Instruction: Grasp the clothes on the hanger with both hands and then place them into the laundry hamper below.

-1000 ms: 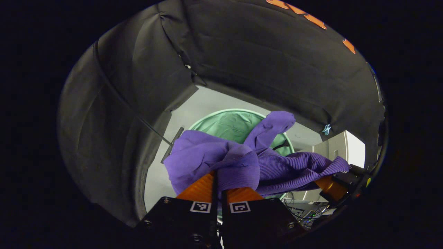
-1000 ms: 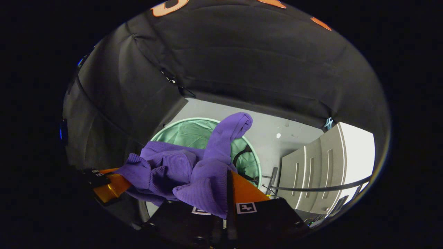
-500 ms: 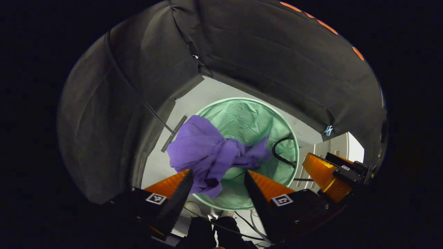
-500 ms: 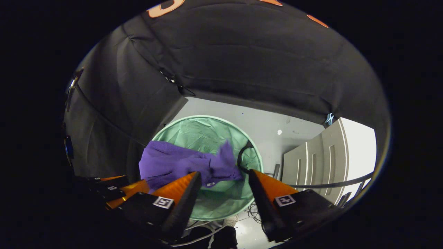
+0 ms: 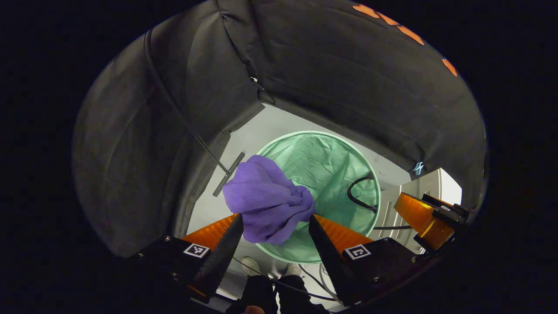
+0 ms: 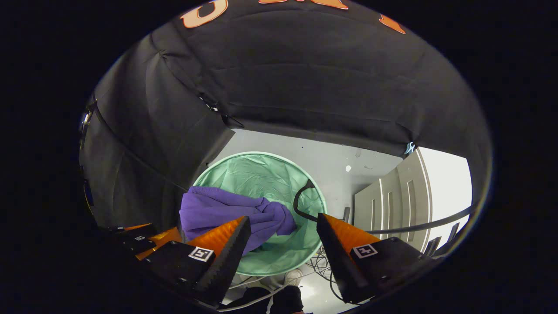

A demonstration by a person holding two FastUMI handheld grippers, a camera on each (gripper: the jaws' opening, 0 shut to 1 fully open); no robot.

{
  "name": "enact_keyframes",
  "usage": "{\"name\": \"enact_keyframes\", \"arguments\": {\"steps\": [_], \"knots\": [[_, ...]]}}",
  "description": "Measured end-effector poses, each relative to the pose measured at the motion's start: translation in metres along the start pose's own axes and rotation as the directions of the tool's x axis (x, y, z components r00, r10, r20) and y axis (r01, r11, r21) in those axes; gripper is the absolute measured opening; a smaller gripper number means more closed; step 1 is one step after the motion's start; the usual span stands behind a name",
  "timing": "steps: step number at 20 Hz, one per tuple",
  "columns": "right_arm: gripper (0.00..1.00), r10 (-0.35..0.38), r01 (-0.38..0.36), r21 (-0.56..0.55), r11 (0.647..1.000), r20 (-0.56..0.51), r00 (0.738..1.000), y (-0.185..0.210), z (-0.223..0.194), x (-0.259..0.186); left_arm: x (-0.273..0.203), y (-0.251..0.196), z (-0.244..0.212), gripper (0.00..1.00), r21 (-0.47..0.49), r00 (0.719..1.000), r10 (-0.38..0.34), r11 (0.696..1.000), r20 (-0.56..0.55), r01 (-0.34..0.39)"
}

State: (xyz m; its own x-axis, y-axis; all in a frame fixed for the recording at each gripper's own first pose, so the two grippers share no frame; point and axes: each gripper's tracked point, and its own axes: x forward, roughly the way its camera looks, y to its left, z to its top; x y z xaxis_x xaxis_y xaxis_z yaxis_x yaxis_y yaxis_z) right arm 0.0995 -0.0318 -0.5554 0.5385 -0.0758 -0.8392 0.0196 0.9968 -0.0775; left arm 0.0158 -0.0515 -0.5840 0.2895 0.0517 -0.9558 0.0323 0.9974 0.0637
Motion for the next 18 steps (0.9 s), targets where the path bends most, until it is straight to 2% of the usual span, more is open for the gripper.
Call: {"name": "enact_keyframes", "arguments": {"steps": [1, 2, 3, 7, 8, 9, 12, 13, 15, 18], "knots": [[0.94, -0.006, 0.006, -0.002, 1.000, 0.012, 1.000, -0.003, 0.003, -0.006, -0.006, 0.003, 0.003, 0.98, -0.001, 1.000, -0.004, 1.000, 0.012, 0.004], [0.94, -0.013, 0.013, -0.008, 1.000, 0.026, 1.000, -0.007, 0.006, -0.014, -0.015, 0.005, 0.007, 0.98, -0.003, 1.000, -0.006, 1.000, 0.025, 0.006], [1.00, -0.016, 0.017, -0.013, 1.000, 0.041, 0.999, -0.010, 0.012, -0.020, -0.025, 0.007, 0.010, 0.98, -0.005, 0.999, -0.009, 1.000, 0.038, 0.009], [1.00, -0.034, 0.032, 0.016, 0.999, 0.118, 0.992, -0.021, 0.036, -0.066, -0.065, 0.024, 0.029, 0.98, 0.000, 0.993, -0.020, 1.000, 0.113, 0.020], [0.94, -0.037, 0.034, 0.025, 0.999, 0.149, 0.988, -0.023, 0.046, -0.080, -0.078, 0.030, 0.037, 0.98, 0.000, 0.990, -0.018, 1.000, 0.140, 0.019], [0.94, -0.043, 0.039, 0.027, 0.999, 0.180, 0.983, -0.027, 0.055, -0.096, -0.091, 0.036, 0.043, 0.98, -0.001, 0.986, -0.019, 1.000, 0.168, 0.019], [0.93, -0.062, 0.059, 0.018, 0.998, 0.285, 0.957, -0.040, 0.084, -0.149, -0.132, 0.058, 0.066, 0.98, 0.017, 0.966, -0.018, 1.000, 0.257, 0.014], [1.00, -0.066, 0.064, 0.016, 0.998, 0.317, 0.946, -0.039, 0.092, -0.166, -0.146, 0.065, 0.072, 0.98, 0.024, 0.958, -0.015, 1.000, 0.287, 0.009], [1.00, -0.068, 0.067, 0.015, 0.998, 0.375, 0.924, -0.041, 0.110, -0.199, -0.176, 0.068, 0.082, 0.98, 0.026, 0.941, -0.024, 1.000, 0.338, 0.016], [0.99, -0.062, 0.050, 0.036, 0.998, 0.480, 0.875, -0.039, 0.141, -0.258, -0.226, 0.081, 0.106, 0.98, 0.009, 0.908, -0.034, 0.999, 0.417, 0.033]]}}
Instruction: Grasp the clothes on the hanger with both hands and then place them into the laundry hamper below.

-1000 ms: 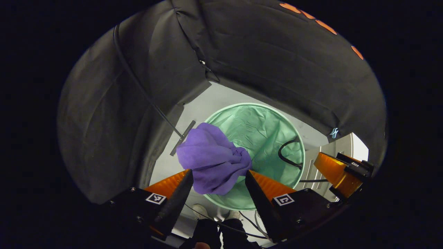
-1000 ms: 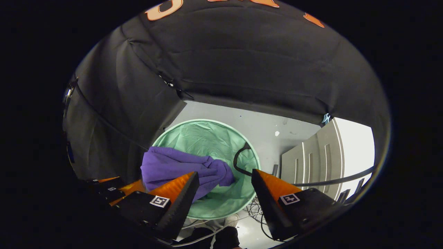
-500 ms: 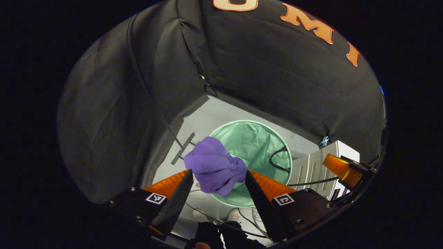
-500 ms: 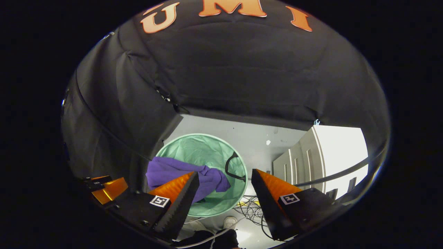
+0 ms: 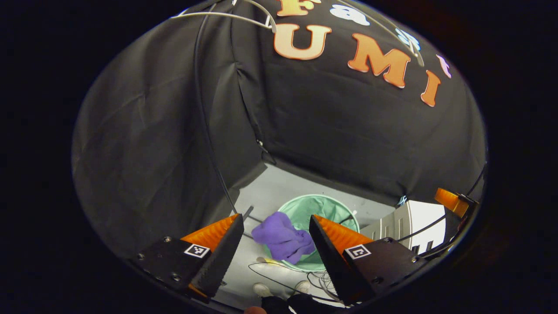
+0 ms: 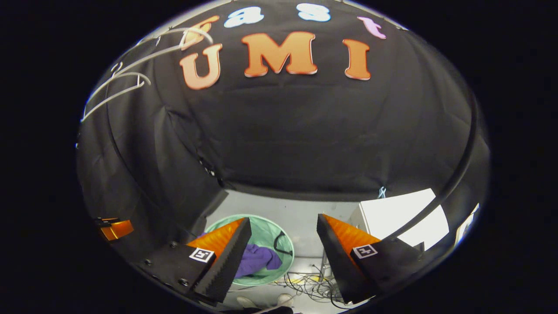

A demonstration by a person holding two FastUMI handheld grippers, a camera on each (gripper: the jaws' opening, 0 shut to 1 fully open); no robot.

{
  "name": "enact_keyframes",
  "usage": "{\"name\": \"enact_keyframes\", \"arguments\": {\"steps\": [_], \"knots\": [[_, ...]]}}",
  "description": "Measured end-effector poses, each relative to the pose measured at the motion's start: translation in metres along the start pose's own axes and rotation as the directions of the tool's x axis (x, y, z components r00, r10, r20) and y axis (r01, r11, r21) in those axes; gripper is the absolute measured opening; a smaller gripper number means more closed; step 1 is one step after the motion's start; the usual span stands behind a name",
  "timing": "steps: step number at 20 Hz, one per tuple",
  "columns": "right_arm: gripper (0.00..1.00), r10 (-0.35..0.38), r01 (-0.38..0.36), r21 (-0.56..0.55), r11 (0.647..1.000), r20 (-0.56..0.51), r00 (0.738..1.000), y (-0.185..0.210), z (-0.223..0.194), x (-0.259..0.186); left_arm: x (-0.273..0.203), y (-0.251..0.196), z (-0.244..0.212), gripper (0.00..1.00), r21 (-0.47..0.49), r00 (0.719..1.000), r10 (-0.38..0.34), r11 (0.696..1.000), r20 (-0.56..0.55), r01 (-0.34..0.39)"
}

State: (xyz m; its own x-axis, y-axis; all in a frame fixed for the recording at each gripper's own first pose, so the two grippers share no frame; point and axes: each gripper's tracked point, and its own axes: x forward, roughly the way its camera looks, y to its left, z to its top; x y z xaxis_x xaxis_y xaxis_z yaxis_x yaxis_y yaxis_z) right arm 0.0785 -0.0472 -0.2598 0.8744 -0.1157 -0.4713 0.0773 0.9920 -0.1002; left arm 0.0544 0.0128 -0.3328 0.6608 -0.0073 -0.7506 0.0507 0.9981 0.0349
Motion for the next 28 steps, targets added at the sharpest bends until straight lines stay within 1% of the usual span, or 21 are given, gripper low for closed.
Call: {"name": "enact_keyframes", "arguments": {"steps": [3, 5, 7, 8, 9, 10, 13, 14, 16, 17, 18, 21, 23, 25, 26, 28], "knots": [[0.99, 0.014, -0.018, 0.034, 0.999, 0.100, 0.995, -0.002, 0.053, -0.037, -0.046, 0.011, 0.049, 0.98, -0.005, 0.991, -0.016, 1.000, 0.130, 0.017], [0.99, 0.013, -0.021, 0.045, 0.999, 0.171, 0.985, -0.001, 0.091, -0.059, -0.077, 0.016, 0.081, 0.97, 0.009, 0.972, -0.021, 1.000, 0.236, 0.019], [0.99, 0.006, -0.012, 0.025, 1.000, 0.243, 0.970, -0.002, 0.121, -0.082, -0.104, 0.019, 0.116, 0.96, 0.011, 0.940, -0.019, 1.000, 0.340, 0.016], [0.99, 0.003, -0.006, 0.007, 1.000, 0.274, 0.962, -0.004, 0.134, -0.094, -0.118, 0.023, 0.131, 0.96, 0.004, 0.923, -0.012, 1.000, 0.385, 0.011], [0.91, 0.002, 0.002, -0.012, 1.000, 0.300, 0.954, -0.005, 0.145, -0.105, -0.135, 0.028, 0.142, 0.96, 0.000, 0.905, -0.008, 1.000, 0.425, 0.009], [0.91, 0.003, 0.005, -0.025, 1.000, 0.324, 0.946, -0.006, 0.156, -0.118, -0.152, 0.030, 0.154, 0.96, 0.000, 0.885, -0.006, 1.000, 0.466, 0.007], [0.91, -0.002, 0.017, -0.034, 0.999, 0.401, 0.916, -0.013, 0.187, -0.159, -0.196, 0.039, 0.200, 0.98, 0.009, 0.804, 0.001, 1.000, 0.595, -0.007], [0.91, -0.004, 0.021, -0.034, 0.999, 0.422, 0.907, -0.012, 0.197, -0.168, -0.208, 0.040, 0.210, 0.94, 0.012, 0.782, 0.004, 1.000, 0.624, -0.015], [0.91, -0.003, 0.013, -0.019, 1.000, 0.459, 0.889, -0.010, 0.215, -0.185, -0.229, 0.043, 0.228, 0.93, 0.006, 0.742, 0.011, 1.000, 0.670, -0.020], [0.91, -0.002, 0.009, -0.011, 1.000, 0.478, 0.879, -0.009, 0.225, -0.195, -0.232, 0.045, 0.237, 0.93, 0.002, 0.729, 0.013, 1.000, 0.685, -0.019], [0.91, -0.007, 0.013, -0.009, 1.000, 0.497, 0.867, -0.011, 0.233, -0.203, -0.232, 0.046, 0.243, 0.93, -0.001, 0.719, 0.018, 1.000, 0.695, -0.025], [0.91, -0.026, 0.049, -0.027, 0.998, 0.548, 0.836, -0.016, 0.252, -0.221, -0.255, 0.049, 0.256, 0.93, -0.002, 0.689, 0.018, 1.000, 0.725, -0.025], [0.91, -0.034, 0.069, -0.040, 0.997, 0.572, 0.819, -0.017, 0.261, -0.231, -0.263, 0.052, 0.259, 0.93, -0.010, 0.676, 0.029, 0.999, 0.736, -0.031], [0.91, -0.032, 0.078, -0.054, 0.995, 0.584, 0.811, -0.014, 0.264, -0.234, -0.264, 0.052, 0.262, 0.93, -0.015, 0.671, 0.035, 0.999, 0.741, -0.036], [0.91, -0.030, 0.082, -0.061, 0.995, 0.586, 0.810, -0.013, 0.264, -0.234, -0.262, 0.050, 0.262, 0.98, -0.014, 0.673, 0.033, 0.999, 0.739, -0.033], [0.91, -0.028, 0.082, -0.068, 0.994, 0.575, 0.818, -0.011, 0.259, -0.230, -0.258, 0.047, 0.262, 0.98, -0.011, 0.676, 0.026, 1.000, 0.736, -0.027]]}}
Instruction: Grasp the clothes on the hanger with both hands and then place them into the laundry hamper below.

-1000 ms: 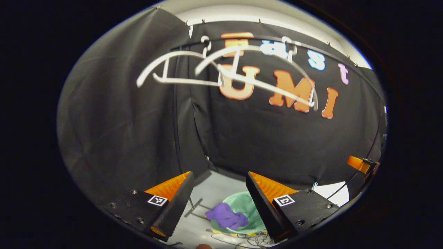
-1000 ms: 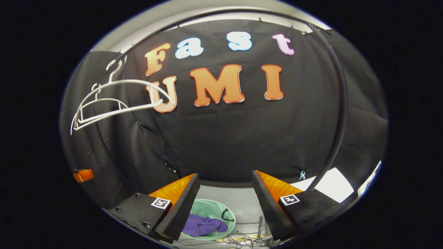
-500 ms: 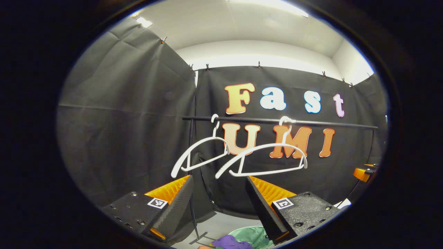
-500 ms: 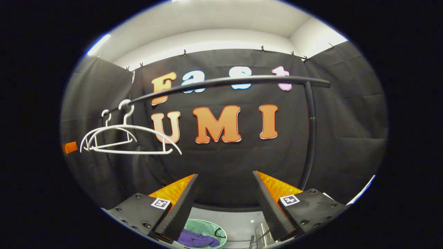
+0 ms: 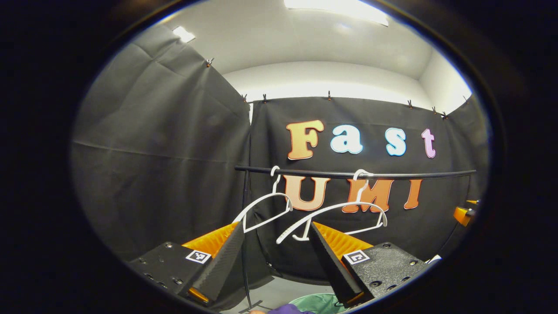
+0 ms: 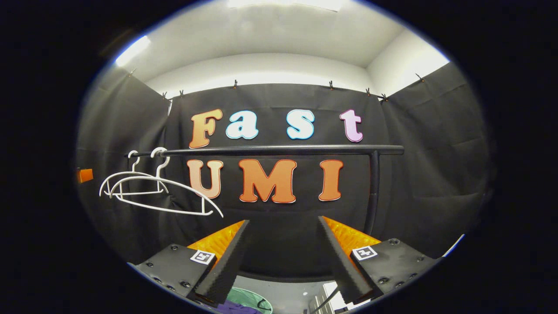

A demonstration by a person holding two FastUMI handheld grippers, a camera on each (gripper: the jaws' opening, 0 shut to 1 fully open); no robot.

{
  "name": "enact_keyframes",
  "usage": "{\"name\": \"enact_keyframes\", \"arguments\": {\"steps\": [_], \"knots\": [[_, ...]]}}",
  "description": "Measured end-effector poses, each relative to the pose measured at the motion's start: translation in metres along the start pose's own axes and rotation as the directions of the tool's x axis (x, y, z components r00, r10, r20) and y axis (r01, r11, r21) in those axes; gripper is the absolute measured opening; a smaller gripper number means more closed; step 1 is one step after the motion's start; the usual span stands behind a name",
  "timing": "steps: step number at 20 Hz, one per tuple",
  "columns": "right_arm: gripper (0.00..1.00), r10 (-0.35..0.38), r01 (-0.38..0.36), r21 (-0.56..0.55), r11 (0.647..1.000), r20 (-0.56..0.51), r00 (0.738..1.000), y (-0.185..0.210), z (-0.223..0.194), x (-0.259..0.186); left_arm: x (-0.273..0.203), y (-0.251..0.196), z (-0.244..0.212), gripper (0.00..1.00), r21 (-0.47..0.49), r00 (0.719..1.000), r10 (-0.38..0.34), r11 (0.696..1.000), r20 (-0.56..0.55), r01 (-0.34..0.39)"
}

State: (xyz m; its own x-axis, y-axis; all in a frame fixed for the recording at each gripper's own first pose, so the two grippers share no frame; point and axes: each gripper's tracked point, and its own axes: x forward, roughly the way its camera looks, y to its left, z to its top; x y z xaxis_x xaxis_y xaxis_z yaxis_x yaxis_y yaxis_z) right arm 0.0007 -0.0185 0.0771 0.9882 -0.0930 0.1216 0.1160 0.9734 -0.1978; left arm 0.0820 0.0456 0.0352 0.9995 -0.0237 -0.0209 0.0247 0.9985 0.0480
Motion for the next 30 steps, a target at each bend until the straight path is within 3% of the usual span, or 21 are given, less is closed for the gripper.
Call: {"name": "enact_keyframes", "arguments": {"steps": [2, 3, 4, 8, 16, 30], "knots": [[0.91, 0.003, -0.003, 0.005, 1.000, -0.010, 1.000, 0.002, -0.003, 0.000, 0.000, -0.001, -0.002, 0.98, -0.001, 1.000, -0.002, 1.000, -0.005, 0.002], [1.00, 0.003, -0.003, 0.004, 1.000, -0.010, 1.000, 0.001, -0.003, 0.000, 0.000, -0.001, -0.002, 0.98, -0.004, 1.000, -0.002, 1.000, -0.008, 0.002], [0.91, 0.002, -0.002, 0.002, 1.000, -0.008, 1.000, 0.002, -0.003, 0.000, 0.000, -0.001, -0.004, 0.98, -0.006, 1.000, 0.000, 1.000, -0.011, 0.000], [0.91, 0.004, -0.004, 0.001, 1.000, -0.009, 1.000, 0.004, -0.003, 0.002, 0.001, 0.004, -0.004, 0.92, -0.006, 1.000, 0.018, 1.000, -0.013, -0.019], [0.91, 0.007, -0.007, -0.004, 1.000, -0.019, 1.000, 0.011, -0.009, 0.009, 0.003, 0.011, -0.008, 0.92, -0.002, 0.999, 0.039, 0.999, -0.012, -0.039], [0.92, 0.090, -0.090, 0.004, 0.996, -0.027, 0.996, 0.034, -0.017, 0.026, -0.011, 0.017, -0.003, 0.92, -0.008, 0.992, 0.126, 0.992, -0.001, -0.126]]}}
